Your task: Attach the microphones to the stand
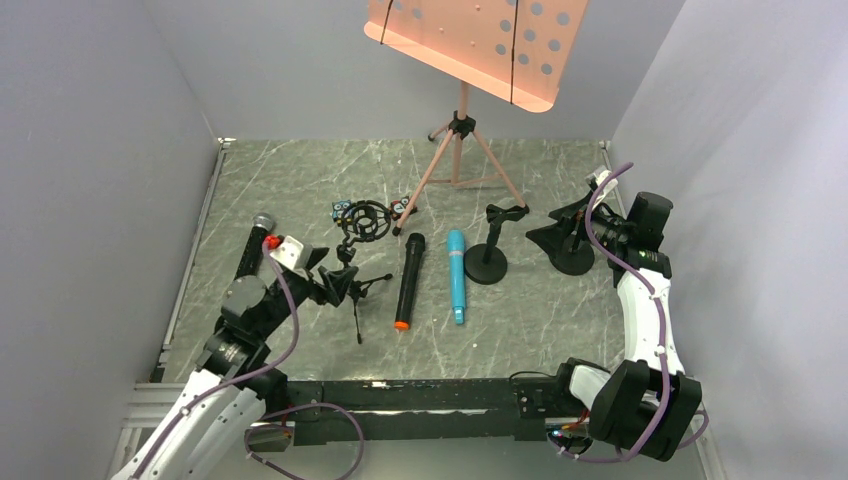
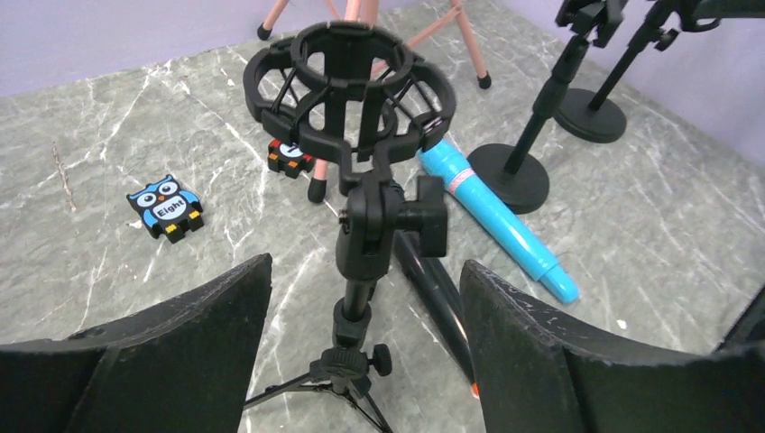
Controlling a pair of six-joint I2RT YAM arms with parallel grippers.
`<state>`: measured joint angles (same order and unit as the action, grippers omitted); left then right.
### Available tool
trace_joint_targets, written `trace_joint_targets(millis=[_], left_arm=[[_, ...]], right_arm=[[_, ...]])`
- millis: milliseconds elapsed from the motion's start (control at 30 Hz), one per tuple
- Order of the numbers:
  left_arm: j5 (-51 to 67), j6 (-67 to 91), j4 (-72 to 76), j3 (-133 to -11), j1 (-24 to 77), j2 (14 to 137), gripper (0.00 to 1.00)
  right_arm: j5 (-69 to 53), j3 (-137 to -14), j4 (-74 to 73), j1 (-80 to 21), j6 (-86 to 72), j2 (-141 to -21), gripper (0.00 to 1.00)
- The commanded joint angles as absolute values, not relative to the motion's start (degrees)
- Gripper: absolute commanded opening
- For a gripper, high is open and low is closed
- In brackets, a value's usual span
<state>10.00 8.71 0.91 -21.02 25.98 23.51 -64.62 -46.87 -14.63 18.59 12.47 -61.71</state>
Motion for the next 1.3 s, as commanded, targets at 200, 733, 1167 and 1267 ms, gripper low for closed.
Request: trace_joint_targets(millis=[200, 733, 1167, 1267], left_arm=[[13.9, 7.75, -22.62, -37.19, 26.18, 20.54, 0.99], [22.5, 14.72, -26.84, -55.86, 3.82, 40.61, 0.99], [5.0, 6.22, -31.59, -72.83, -11.89, 87.54, 0.96], [1.92, 3.32, -34.39, -78.06, -11.95, 96.51, 0.92]], right_arm=[[-65.73, -48.78, -14.41, 18.39, 14.15, -61.36, 1.0], [-65.79, -49.0, -14.76, 18.34, 14.24, -60.9, 1.0], [-66.97, -49.13, -14.3, 18.34, 12.71, -61.69, 1.0], [-67.31, -49.37, -14.64, 18.31, 12.68, -61.93, 1.0]])
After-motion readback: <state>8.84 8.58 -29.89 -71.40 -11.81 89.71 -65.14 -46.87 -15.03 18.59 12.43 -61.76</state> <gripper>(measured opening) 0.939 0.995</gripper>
